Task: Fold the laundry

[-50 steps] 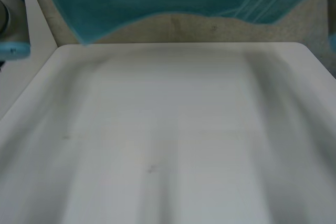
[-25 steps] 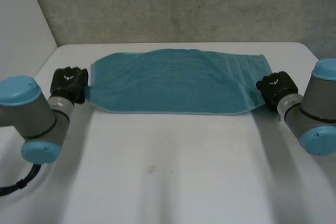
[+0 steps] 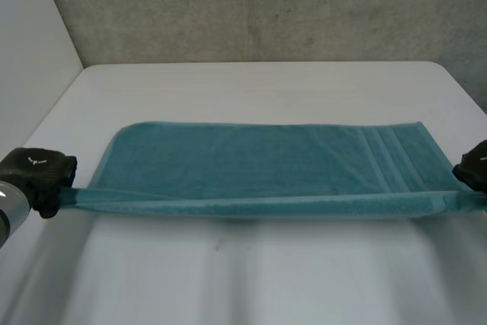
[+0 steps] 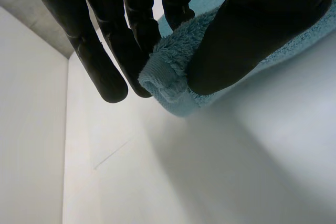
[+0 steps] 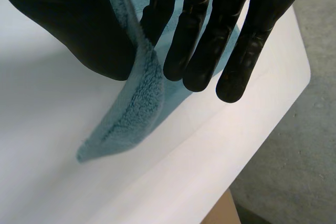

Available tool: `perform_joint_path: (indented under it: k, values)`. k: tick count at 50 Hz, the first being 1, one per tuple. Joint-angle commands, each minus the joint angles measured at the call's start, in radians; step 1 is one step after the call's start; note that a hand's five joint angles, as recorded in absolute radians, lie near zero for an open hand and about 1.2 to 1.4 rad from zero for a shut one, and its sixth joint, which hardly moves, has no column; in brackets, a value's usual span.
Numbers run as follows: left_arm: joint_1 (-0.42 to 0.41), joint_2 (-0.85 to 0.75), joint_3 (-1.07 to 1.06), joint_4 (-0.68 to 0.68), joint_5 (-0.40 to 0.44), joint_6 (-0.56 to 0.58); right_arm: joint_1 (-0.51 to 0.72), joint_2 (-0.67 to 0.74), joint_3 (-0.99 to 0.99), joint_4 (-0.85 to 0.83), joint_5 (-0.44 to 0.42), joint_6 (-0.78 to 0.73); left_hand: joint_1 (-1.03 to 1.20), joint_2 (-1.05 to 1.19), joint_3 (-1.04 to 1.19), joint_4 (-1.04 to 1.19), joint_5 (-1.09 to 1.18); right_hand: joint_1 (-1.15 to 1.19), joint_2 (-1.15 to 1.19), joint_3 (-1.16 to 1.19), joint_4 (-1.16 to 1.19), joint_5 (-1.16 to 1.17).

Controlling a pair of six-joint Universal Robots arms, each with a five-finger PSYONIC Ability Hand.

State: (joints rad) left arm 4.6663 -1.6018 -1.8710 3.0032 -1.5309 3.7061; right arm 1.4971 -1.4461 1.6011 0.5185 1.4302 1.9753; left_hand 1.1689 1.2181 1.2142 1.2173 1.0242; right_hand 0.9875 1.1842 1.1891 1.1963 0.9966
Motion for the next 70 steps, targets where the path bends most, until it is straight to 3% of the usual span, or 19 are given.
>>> perform_joint_path:
  k: [1, 3, 9, 17, 24, 28, 32, 36, 37, 38, 39, 41, 43, 46, 55, 60, 62, 70]
  values:
    - [-0.004, -0.045, 0.042, 0.055, 0.066, 0.032, -0.018, 0.029, -0.001, -0.095, -0.066, -0.006, 0.227, 0.178, 0.182, 0.179, 0.198, 0.409, 0.212, 0.207, 0.2, 0.225]
    - [-0.012, -0.108, 0.071, 0.1, 0.067, 0.029, -0.012, 0.143, -0.039, -0.217, -0.077, 0.048, 0.227, 0.178, 0.182, 0.179, 0.198, 0.409, 0.212, 0.207, 0.2, 0.225]
    - [-0.081, -0.358, 0.263, 0.256, 0.054, 0.028, 0.066, 0.305, -0.162, -0.362, -0.066, 0.154, 0.227, 0.178, 0.182, 0.179, 0.198, 0.409, 0.212, 0.207, 0.2, 0.225]
    - [-0.109, -0.643, 0.573, 0.309, -0.026, 0.029, 0.15, 0.546, -0.395, -0.514, -0.03, 0.191, 0.227, 0.178, 0.182, 0.179, 0.198, 0.409, 0.212, 0.207, 0.2, 0.225]
    - [-0.129, -0.773, 0.727, 0.326, -0.028, 0.035, 0.181, 0.716, -0.53, -0.669, -0.024, 0.186, 0.227, 0.178, 0.182, 0.179, 0.198, 0.409, 0.212, 0.207, 0.2, 0.225]
    - [-0.143, -0.829, 0.783, 0.4, -0.026, 0.038, 0.198, 0.78, -0.583, -0.7, -0.014, 0.186, 0.227, 0.178, 0.182, 0.179, 0.198, 0.409, 0.212, 0.207, 0.2, 0.225]
    - [-0.146, -0.851, 0.806, 0.447, -0.026, 0.04, 0.201, 0.842, -0.636, -0.712, 0.038, 0.185, 0.227, 0.178, 0.182, 0.179, 0.198, 0.409, 0.212, 0.207, 0.2, 0.225]
    - [-0.152, -0.865, 0.81, 0.476, -0.018, 0.044, 0.204, 0.851, -0.648, -0.719, 0.055, 0.185, 0.227, 0.178, 0.182, 0.179, 0.198, 0.409, 0.212, 0.207, 0.2, 0.225]
    - [-0.152, -0.865, 0.809, 0.476, -0.018, 0.044, 0.204, 0.851, -0.648, -0.73, 0.058, 0.189, 0.227, 0.178, 0.182, 0.179, 0.198, -0.18, -0.377, -0.382, -0.389, -0.364]
    - [-0.158, -0.866, 0.805, 0.485, -0.017, 0.051, 0.206, 0.851, -0.648, -0.742, 0.067, 0.192, -0.173, -0.223, -0.219, -0.222, -0.203, -0.602, -0.798, -0.803, -0.811, -0.785]
    - [-0.164, -0.865, 0.799, 0.494, -0.018, 0.061, 0.206, 0.851, -0.648, -0.743, 0.067, 0.192, -0.84, -0.889, -0.885, -0.888, -0.87, -0.606, -0.803, -0.808, -0.815, -0.79]
    - [-0.173, -0.86, 0.787, 0.508, -0.018, 0.08, 0.206, 0.851, -0.648, -0.759, 0.093, 0.198, -0.966, -1.015, -1.011, -1.014, -0.996, -0.676, -0.873, -0.878, -0.885, -0.86]
    - [-0.181, -0.854, 0.773, 0.531, -0.017, 0.101, 0.206, 0.845, -0.635, -0.799, 0.174, 0.22, -0.994, -1.044, -1.04, -1.043, -1.024, -0.813, -1.01, -1.015, -1.022, -0.997]
    - [-0.193, -0.831, 0.748, 0.6, -0.02, 0.138, 0.218, 0.805, -0.612, -0.815, 0.228, 0.269, -0.994, -1.044, -1.04, -1.043, -1.024, -0.813, -1.01, -1.015, -1.022, -0.997]
    - [-0.196, -0.701, 0.641, 0.695, -0.029, 0.146, 0.209, 0.572, -0.452, -0.808, 0.222, 0.479, -0.994, -1.044, -1.04, -1.043, -1.024, -0.813, -1.01, -1.015, -1.022, -0.997]
    - [-0.196, -0.635, 0.578, 0.683, -0.037, 0.137, 0.203, 0.428, -0.329, -0.776, 0.148, 0.537, -0.994, -1.044, -1.04, -1.043, -1.024, -0.813, -1.01, -1.015, -1.022, -0.997]
    - [-0.193, -0.604, 0.543, 0.68, -0.037, 0.129, 0.152, 0.356, -0.256, -0.721, 0.066, 0.543, -0.994, -1.044, -1.04, -1.043, -1.024, -0.813, -1.01, -1.015, -1.022, -0.997]
    - [-0.182, -0.451, 0.356, 0.64, -0.031, -0.029, 0.017, 0.299, -0.178, -0.493, -0.063, 0.545, -0.994, -1.044, -1.04, -1.043, -1.024, -0.735, -0.932, -0.937, -0.944, -0.919]
